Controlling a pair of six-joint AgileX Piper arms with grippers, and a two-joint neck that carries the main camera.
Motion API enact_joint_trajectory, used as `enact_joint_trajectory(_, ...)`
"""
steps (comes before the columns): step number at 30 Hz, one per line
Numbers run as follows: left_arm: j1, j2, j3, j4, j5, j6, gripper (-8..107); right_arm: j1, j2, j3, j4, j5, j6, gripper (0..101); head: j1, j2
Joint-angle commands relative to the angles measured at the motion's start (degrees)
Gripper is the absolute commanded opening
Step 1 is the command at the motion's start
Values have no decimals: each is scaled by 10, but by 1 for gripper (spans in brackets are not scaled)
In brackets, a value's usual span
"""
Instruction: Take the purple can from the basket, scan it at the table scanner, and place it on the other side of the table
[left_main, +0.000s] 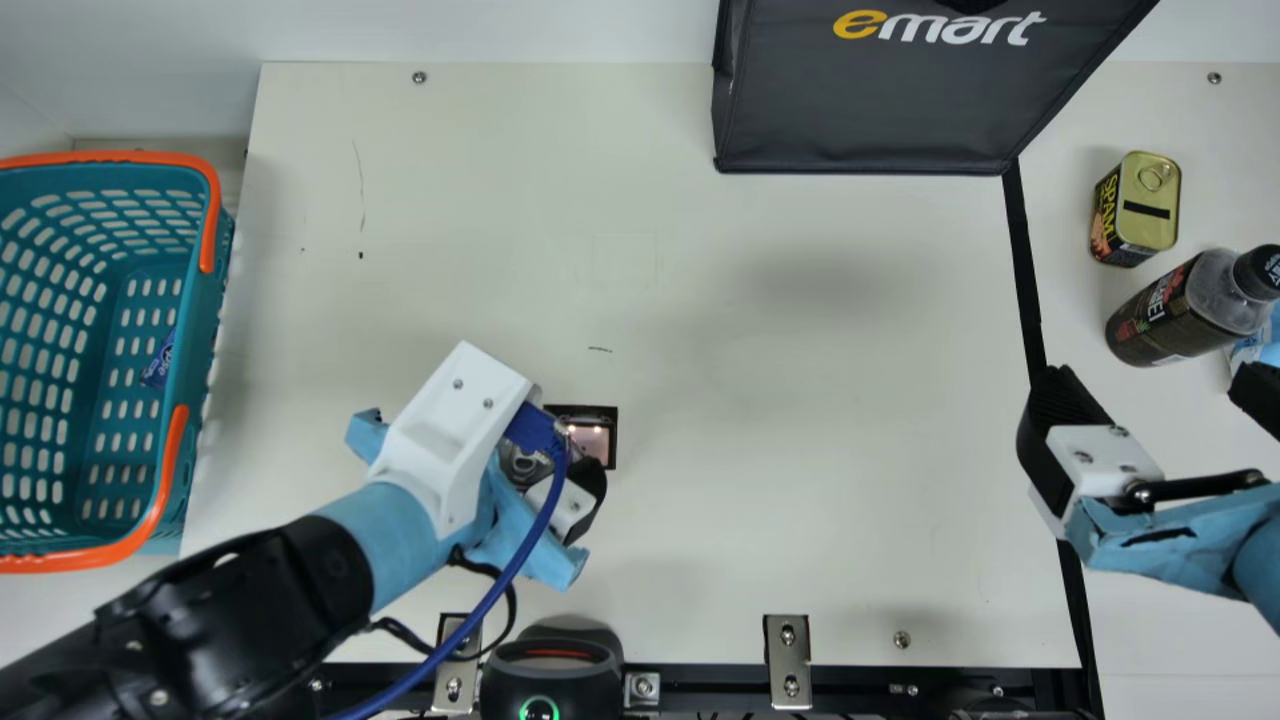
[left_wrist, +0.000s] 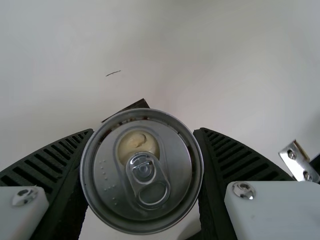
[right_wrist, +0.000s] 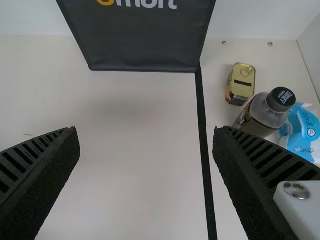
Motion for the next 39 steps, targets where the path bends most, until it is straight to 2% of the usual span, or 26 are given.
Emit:
enact_joint_trajectory(1,19,-5,2,-55,0,160,-8,0,0,0,0,0,0,95,-16,1)
enact_joint_trajectory(12,122,-7,-4,-246,18,497,-8,0,0,0,0,0,0,95,-16,1)
enact_joint_trajectory(23,259,27,-20,-422,100,822,-8,0,0,0,0,-1,0,95,-16,1)
enact_joint_trajectory(30,333,51,-28,-478,167,974,-8,0,0,0,0,-1,0,95,-16,1)
enact_joint_trajectory(39,363,55,-19,-499,206,1084,-8,0,0,0,0,-1,0,95,-16,1)
